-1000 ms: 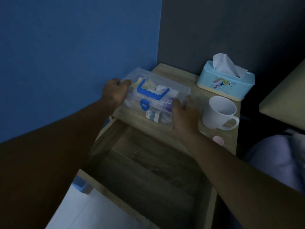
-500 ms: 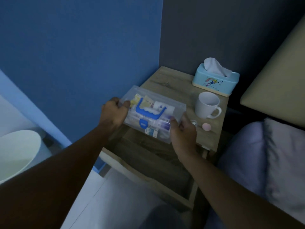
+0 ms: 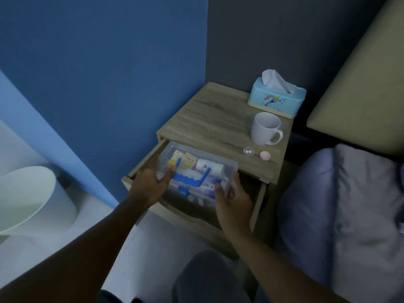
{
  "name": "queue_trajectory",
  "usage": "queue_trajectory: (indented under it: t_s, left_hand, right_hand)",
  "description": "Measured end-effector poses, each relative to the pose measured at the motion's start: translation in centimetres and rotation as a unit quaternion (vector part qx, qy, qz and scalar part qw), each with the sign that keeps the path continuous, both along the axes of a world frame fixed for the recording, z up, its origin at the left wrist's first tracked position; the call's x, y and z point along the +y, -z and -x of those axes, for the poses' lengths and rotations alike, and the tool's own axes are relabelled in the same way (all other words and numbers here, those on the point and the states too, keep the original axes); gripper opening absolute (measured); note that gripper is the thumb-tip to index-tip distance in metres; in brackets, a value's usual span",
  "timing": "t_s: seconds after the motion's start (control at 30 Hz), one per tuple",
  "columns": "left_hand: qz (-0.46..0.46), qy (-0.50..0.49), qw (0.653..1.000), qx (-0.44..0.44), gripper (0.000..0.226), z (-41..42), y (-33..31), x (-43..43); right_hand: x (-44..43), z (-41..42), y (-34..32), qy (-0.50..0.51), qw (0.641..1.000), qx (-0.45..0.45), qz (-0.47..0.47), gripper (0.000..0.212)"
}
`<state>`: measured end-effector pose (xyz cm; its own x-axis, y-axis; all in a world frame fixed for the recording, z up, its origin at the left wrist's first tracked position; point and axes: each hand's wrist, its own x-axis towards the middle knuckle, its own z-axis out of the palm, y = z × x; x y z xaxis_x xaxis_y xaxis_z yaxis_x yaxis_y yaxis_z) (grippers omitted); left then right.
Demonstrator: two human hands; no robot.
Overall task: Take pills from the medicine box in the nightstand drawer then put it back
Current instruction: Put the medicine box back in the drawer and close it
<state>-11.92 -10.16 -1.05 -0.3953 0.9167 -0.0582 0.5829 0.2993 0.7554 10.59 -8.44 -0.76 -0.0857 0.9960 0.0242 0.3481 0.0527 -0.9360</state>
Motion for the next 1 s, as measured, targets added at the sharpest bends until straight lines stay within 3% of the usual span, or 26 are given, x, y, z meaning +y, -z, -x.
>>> queue_trajectory:
  t_s: [0.1,0.27,0.43,0.77,1.0]
  left_hand:
    - [0.029,0.026,0.999,-0.027,0.063,0.4,1.2,0.2]
    - [0.082,0.039,0.996,0.013,0.055,0.6,3.2,1.8]
    - [0.084,0.05,0.995,0.02,0.036,0.6,5.1,3.7]
    - [0.094,0.055,0.994,0.007,0.031,0.6,7.4,5.2]
    - [0.146,0.077,0.985,0.056,0.021,0.9,7.5,5.9]
  right_hand:
    - [-0.8,-0.1,1.7,0.005,1.0,-0.008,0.018,0.041]
    - [-0.1,0.0,3.7,0.015,0.998,-0.001,0.067,0.034]
    - [2.1,-0.2,5.1,0.016,0.994,0.01,0.109,0.053]
    - [4.0,0.1,8.2,0.035,0.981,0.058,0.182,0.061]
    - [4.8,-0.9,9.0,0.001,0.981,0.012,0.194,0.064]
